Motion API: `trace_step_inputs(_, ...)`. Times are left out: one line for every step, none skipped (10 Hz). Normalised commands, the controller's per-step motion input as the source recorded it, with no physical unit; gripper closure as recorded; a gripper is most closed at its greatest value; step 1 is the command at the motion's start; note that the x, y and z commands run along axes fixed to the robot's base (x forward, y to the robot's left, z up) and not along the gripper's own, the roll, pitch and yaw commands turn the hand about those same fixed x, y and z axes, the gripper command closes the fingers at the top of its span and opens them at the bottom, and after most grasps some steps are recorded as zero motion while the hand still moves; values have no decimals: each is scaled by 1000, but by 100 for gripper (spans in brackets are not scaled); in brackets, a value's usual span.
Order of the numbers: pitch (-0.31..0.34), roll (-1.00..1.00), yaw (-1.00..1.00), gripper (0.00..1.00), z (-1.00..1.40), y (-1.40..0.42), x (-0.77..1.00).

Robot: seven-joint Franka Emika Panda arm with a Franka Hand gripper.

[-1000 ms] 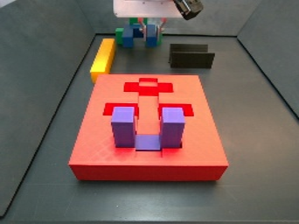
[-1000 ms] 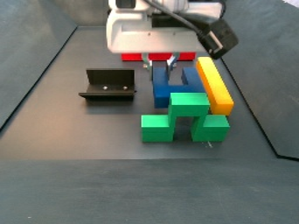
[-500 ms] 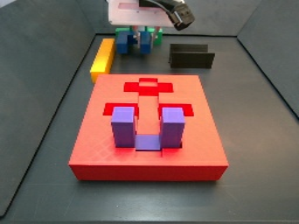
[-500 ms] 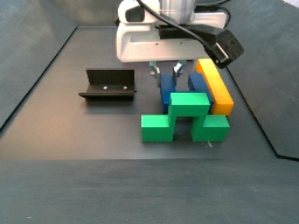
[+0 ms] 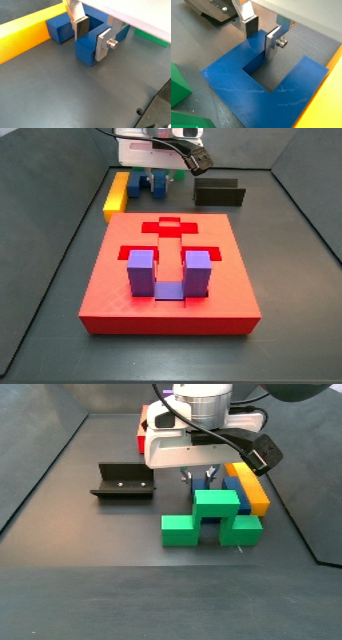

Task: Pick up the blue object. Move up. Place the blue object on the fixture. Regrasp the blue object. Move to above the board. Insert the blue object.
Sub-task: Place the blue object on the fixture.

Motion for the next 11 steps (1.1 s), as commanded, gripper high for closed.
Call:
trace_step_inputs(0,-14,0,100,-54,0,-29)
trace_step_inputs(0,0,0,100,-46,0,-31)
trace_step_inputs(0,0,0,100,0,0,-26)
trace_step_inputs(0,40,0,100,0,0,0)
trace_step_inputs(63,-311,46,100,634,0,60)
trace_step_inputs(49,-243,34,100,1000,-9,234)
trace_step_inputs(29,-269,83,100,1000,0,249)
trace_step_inputs(0,-343,123,100,1000,-17,220)
trace_step_inputs(0,-391,157,100,1000,-43,206)
trace_step_inputs(0,-400,171,100,1000,-69,149)
trace_step_inputs(0,-377,177,100,1000,-69,177)
